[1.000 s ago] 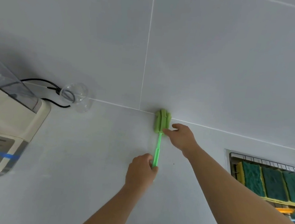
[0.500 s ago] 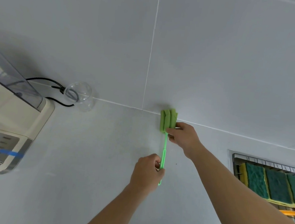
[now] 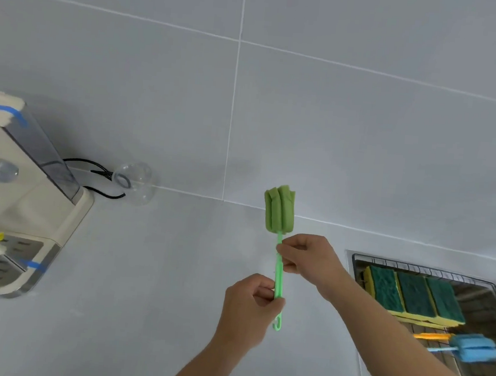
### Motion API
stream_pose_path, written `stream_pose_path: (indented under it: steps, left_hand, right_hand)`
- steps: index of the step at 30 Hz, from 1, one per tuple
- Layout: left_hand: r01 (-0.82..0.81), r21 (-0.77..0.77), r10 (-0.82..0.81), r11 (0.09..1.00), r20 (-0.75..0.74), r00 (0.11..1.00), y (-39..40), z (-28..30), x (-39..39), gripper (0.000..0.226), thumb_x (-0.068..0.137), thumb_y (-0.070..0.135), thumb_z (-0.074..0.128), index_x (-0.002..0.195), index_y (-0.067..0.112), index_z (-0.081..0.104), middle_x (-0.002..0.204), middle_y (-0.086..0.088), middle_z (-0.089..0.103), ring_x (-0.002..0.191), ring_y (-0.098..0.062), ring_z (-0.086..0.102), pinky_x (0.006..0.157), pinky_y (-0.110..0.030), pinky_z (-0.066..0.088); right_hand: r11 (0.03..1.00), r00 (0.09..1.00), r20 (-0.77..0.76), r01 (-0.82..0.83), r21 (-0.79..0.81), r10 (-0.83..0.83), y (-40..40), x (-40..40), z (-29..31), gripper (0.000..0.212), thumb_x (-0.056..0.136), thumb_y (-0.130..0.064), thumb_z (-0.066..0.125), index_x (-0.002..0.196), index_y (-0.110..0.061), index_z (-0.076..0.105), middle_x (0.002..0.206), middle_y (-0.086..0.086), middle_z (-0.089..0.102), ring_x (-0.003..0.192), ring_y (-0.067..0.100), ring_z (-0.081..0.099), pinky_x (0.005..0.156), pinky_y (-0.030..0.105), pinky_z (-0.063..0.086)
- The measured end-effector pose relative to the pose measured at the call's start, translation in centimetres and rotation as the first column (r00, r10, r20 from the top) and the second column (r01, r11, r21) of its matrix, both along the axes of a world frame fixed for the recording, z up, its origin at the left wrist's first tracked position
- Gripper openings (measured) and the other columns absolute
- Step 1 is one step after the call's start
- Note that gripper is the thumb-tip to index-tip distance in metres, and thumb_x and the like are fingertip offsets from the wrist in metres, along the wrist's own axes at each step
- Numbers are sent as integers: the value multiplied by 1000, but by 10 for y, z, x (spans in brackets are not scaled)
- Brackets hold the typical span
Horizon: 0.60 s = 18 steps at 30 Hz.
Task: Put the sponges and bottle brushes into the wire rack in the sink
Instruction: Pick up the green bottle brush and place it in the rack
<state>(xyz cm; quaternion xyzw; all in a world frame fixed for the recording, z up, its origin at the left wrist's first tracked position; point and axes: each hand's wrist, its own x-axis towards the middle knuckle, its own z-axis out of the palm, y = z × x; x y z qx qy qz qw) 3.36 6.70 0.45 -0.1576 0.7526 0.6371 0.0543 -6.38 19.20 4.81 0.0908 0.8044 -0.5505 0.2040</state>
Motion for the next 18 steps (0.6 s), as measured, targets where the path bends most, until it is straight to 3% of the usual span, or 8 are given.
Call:
stream_pose_path:
  steps: [3,6,10,14,16,18]
  left_hand:
    - [42,-10,-42,999,-30,999,11,8,17,16,73,6,77,76,19,68,72,10,72,62,-10,70,61,-22,58]
    - [83,3,-83,997,-16,996,19,15,30,13,73,10,78,81,15,68,74,9,73,63,-11,70,62,-24,58]
    - [173,53,-175,983,30,984,29,25,43,13,77,21,76,88,24,70,77,6,74,66,-12,71,66,-27,59]
    - [52,305,-83,951,89,993,23,39,34,10,90,20,66,96,14,71,80,-10,72,70,-21,70,73,-34,61]
    - [-18,415,-36,910,120,992,19,51,24,16,93,23,62,102,11,69,89,-14,71,76,-24,71,74,-34,61]
    - [21,453,-76,891,104,992,19,63,12,23,95,29,59,111,14,65,100,-14,72,85,-27,72,76,-35,60]
  right_hand:
    - [1000,1000,-26,13,15,-12,8,26,11,8,85,-9,74,83,-1,73,83,21,74,70,22,69,76,42,63]
    - [1000,998,-63,12,4,-12,17,47,21,7,86,-6,72,82,-1,71,77,17,75,69,22,69,75,45,63]
    - [999,992,-126,22,31,-18,37,73,34,9,86,-7,73,83,0,68,72,15,74,64,22,66,73,47,62]
    - [979,972,-216,-51,199,94,58,92,36,15,87,-16,72,78,-8,64,65,0,76,53,20,56,57,36,51]
    - [956,957,-248,-78,283,152,69,103,35,14,87,-18,72,76,-13,65,65,-6,75,52,11,57,57,28,48]
    - [942,948,-262,-88,325,179,82,112,35,14,87,-19,73,75,-19,65,66,-7,74,57,7,62,57,22,49]
